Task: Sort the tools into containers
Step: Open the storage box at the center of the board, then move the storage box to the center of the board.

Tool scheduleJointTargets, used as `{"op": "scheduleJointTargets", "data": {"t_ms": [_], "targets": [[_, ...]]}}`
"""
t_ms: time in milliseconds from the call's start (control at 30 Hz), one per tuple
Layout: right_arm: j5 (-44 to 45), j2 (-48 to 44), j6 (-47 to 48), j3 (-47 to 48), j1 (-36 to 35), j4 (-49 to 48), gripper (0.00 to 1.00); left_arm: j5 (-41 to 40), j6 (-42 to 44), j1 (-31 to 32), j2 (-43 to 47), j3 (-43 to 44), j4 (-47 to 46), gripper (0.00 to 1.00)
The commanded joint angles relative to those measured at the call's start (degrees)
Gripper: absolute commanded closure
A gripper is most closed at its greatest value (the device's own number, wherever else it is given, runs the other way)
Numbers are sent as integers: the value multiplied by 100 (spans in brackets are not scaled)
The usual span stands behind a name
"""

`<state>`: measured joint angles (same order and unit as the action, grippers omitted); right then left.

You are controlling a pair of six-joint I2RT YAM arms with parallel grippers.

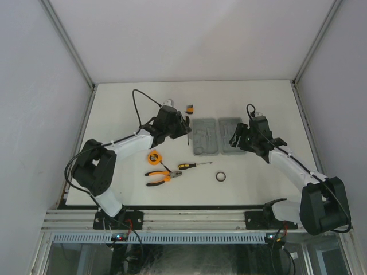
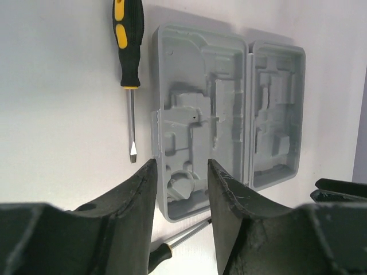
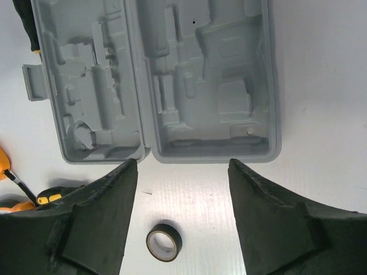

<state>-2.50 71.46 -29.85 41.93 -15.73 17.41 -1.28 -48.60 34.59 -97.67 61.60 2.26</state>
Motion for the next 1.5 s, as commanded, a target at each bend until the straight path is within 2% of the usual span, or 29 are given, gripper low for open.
{"op": "scheduleJointTargets", "data": {"t_ms": [0, 300, 600, 800, 1000, 1233, 1467], "targets": [[138, -205, -84, 16, -42, -205, 34, -291, 434, 4, 549, 18, 220, 55], [335, -64, 21, 170, -272, -114, 33, -644, 975, 4, 1316, 33, 900, 49], [327, 948, 337, 894, -607, -176, 40, -730, 1397, -32, 2061, -48, 1736, 44], [419, 1812, 616, 1322, -636, -403, 49, -708, 1509, -65, 2555, -487, 2017, 45], [370, 2574, 874, 1752, -650, -500, 51, -664, 1575, -73, 2943, -1064, 2135, 47], [333, 2756, 985, 1905, -676, -598, 52, -718, 1502, -73, 3247, -1525, 2173, 48], [365, 2933, 1049, 2201, -702, -512, 52, -672, 1416, -74, 3207, -1518, 2143, 49]]}}
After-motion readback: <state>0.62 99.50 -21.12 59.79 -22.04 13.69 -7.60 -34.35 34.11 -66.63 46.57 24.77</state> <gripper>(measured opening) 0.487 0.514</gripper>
